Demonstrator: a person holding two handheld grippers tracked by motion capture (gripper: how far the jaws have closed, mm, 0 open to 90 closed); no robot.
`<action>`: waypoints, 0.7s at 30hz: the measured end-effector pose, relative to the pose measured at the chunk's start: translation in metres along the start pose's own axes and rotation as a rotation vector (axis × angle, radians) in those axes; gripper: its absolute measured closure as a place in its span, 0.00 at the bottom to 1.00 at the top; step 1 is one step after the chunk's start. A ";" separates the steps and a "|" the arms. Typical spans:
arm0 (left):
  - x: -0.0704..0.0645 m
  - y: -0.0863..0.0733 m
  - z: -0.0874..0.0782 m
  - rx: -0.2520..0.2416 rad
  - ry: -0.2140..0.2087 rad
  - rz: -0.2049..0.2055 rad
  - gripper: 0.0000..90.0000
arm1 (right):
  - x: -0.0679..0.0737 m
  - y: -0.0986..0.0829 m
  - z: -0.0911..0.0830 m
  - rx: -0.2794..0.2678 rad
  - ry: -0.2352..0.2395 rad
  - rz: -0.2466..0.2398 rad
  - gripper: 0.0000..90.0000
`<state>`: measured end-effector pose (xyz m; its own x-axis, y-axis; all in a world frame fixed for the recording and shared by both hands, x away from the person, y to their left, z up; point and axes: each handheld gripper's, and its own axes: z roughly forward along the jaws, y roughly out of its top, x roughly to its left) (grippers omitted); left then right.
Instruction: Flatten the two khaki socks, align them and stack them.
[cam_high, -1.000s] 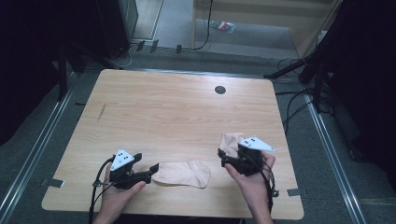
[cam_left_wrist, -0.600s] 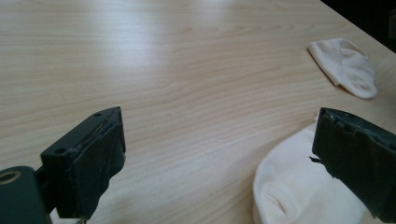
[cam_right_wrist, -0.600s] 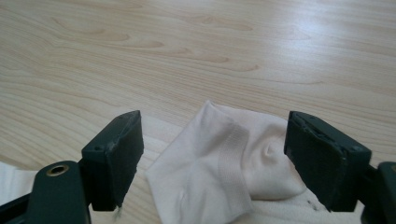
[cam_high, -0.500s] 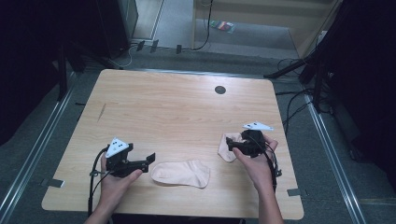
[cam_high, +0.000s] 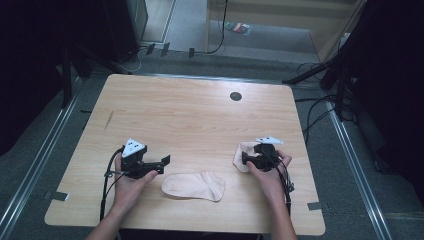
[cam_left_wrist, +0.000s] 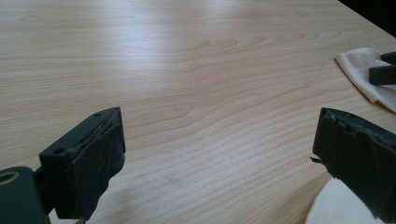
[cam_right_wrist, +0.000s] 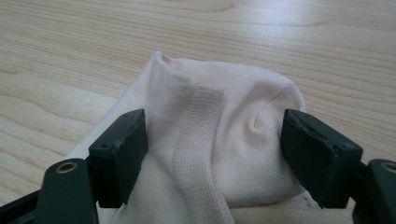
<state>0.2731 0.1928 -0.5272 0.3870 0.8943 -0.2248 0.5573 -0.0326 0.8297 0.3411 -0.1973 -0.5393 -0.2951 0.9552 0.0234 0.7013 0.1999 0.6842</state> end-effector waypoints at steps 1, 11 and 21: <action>0.000 0.000 0.001 0.001 0.001 0.003 0.04 | 0.000 -0.001 0.000 -0.008 -0.004 -0.005 0.33; 0.008 -0.006 0.015 -0.007 0.013 -0.024 0.05 | 0.006 -0.010 -0.006 -0.072 0.025 -0.017 0.86; 0.012 -0.009 0.014 -0.020 0.013 -0.036 0.07 | 0.007 -0.008 -0.009 -0.106 0.020 0.038 0.89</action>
<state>0.2833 0.1978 -0.5443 0.3570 0.9005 -0.2484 0.5558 0.0089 0.8313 0.3278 -0.1946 -0.5375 -0.2837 0.9567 0.0648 0.6400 0.1386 0.7558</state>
